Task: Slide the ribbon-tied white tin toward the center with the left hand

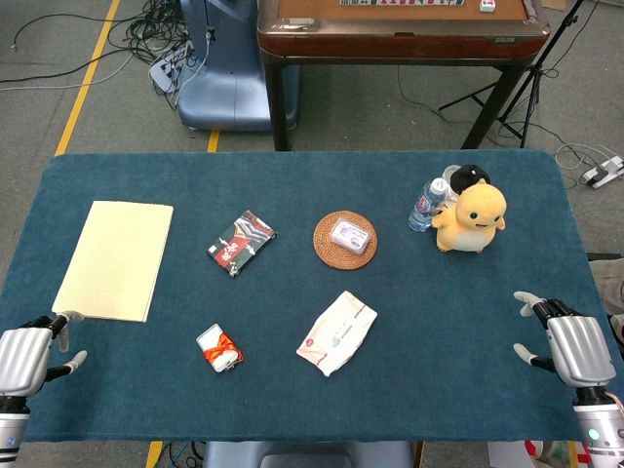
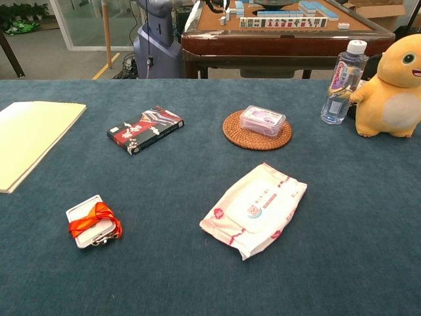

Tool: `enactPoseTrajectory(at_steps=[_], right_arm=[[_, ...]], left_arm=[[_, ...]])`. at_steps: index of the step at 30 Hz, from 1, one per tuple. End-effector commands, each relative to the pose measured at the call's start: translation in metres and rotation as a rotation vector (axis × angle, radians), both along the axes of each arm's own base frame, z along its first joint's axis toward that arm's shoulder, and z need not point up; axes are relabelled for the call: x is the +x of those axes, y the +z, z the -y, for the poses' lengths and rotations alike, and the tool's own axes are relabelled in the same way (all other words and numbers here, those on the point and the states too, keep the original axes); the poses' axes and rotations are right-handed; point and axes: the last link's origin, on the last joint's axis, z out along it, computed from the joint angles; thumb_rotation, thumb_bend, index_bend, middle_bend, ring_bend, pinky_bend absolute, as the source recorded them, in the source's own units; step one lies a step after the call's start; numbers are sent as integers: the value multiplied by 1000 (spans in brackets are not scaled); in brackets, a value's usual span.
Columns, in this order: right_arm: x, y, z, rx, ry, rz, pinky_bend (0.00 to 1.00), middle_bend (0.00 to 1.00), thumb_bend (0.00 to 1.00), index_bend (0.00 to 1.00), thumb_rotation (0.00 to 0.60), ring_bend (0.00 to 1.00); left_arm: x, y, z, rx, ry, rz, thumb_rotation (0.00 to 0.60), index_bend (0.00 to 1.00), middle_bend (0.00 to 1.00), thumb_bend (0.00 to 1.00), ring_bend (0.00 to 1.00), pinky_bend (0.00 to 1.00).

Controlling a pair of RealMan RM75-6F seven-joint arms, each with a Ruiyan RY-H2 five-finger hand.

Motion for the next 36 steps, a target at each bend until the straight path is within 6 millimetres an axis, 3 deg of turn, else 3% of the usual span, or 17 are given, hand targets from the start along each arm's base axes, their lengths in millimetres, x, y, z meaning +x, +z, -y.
enactPoseTrajectory(at_steps=[1,10,17,18,22,24,26,29,36], right_arm=[[1,0,0,1,5,5,585,435,6,279,600,350],[2,-1,3,15,9,3,585,435,7,279,600,350],[3,4,-1,-4,11,8,584,435,7,279,600,350],[3,5,-2,-7,11,9,584,435,7,279,600,350],[5,8,-5,-24,23,18,585,435,7,279,600,350],[5,9,-5,-29,26,21,585,435,7,279,600,350],[6,10,-5,-31,28,24,585,435,8,279,600,350],[6,10,-3,-27,31,28,585,435,7,279,600,350],[6,6,-1,3,35,28,585,435,7,279,600,350]], left_arm=[[-1,1,1,3,3,-1,600,369,650,200,456,556],[2,-2,4,11,-31,-20,600,358,650,195,449,565],[11,-19,3,-18,-112,-25,600,313,618,14,417,312],[12,-22,4,-39,-109,-18,600,292,572,5,385,299],[20,-38,3,-160,-110,92,600,234,154,0,82,346],[22,-43,1,-170,-127,96,600,213,36,0,7,357],[24,-48,-2,-177,-152,71,600,187,3,0,0,347],[27,-55,-7,-190,-195,8,600,156,0,0,0,249],[34,-75,-17,-225,-216,-18,600,95,0,0,0,238]])
